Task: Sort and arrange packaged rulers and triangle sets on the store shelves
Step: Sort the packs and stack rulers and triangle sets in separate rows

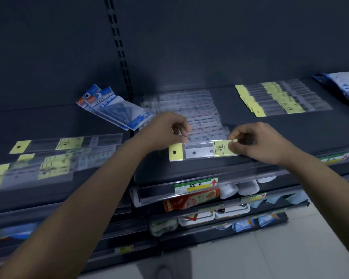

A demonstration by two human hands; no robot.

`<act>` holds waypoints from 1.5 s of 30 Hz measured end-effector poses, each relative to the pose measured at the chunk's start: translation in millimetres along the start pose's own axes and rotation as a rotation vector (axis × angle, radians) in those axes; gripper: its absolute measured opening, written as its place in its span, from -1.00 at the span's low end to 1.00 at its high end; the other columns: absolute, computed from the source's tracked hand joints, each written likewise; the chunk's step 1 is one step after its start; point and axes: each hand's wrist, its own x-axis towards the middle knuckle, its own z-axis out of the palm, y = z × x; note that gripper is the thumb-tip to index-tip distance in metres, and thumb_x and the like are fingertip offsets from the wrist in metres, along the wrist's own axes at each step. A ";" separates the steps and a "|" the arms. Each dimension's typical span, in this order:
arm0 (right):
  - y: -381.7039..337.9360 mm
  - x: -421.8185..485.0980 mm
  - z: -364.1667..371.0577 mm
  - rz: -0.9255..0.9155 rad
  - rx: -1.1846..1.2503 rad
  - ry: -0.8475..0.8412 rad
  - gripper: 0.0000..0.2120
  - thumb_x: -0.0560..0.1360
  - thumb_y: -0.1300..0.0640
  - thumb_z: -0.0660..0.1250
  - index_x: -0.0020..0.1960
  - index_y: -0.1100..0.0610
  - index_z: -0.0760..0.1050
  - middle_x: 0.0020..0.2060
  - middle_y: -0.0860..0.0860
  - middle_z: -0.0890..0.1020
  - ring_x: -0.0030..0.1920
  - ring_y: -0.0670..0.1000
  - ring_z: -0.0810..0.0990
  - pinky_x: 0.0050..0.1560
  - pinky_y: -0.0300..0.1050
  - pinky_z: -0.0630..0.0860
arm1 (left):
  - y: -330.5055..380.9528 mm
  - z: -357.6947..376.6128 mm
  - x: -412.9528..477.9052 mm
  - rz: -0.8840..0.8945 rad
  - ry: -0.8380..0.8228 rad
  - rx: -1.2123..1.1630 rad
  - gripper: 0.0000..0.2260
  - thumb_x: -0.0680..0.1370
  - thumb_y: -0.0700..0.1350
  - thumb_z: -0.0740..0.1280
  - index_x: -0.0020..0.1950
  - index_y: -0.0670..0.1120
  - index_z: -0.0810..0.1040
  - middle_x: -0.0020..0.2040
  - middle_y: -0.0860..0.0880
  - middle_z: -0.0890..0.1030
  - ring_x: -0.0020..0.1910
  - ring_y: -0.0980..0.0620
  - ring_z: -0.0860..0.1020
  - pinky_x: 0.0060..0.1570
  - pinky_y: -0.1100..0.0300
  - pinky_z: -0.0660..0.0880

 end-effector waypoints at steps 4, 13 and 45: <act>1.0 5.3 4.1 0.008 0.040 0.012 -0.93 0.37 0.04 0.46 -0.17 -0.03 0.59 -0.32 -0.09 0.64 -0.28 -0.17 0.59 -0.17 -0.28 0.46 | -3.0 -6.4 5.2 0.058 0.048 -0.017 -0.92 0.42 -0.10 0.49 -0.12 -0.03 0.65 -0.22 0.11 0.63 -0.27 0.28 0.54 -0.22 0.41 0.46; 3.2 17.8 -17.7 0.024 0.110 0.019 -0.90 0.44 0.17 0.42 -0.24 0.06 0.54 -0.33 -0.03 0.63 -0.29 -0.10 0.57 -0.22 -0.18 0.48 | 31.5 5.6 36.5 0.109 -0.257 0.085 -0.78 0.46 0.01 0.45 0.07 0.01 0.61 -0.23 0.18 0.59 -0.35 0.26 0.55 -0.26 0.34 0.48; 272.9 63.0 -182.7 -0.245 -0.245 -0.002 -0.82 0.37 0.01 0.45 -0.08 0.02 0.54 -0.18 -0.09 0.48 -0.08 -0.01 0.47 -0.05 -0.19 0.32 | 139.5 155.3 197.9 -0.233 0.127 0.224 -0.75 0.39 -0.01 0.51 0.01 0.15 0.56 -0.11 0.21 0.58 -0.18 0.22 0.54 -0.21 0.36 0.46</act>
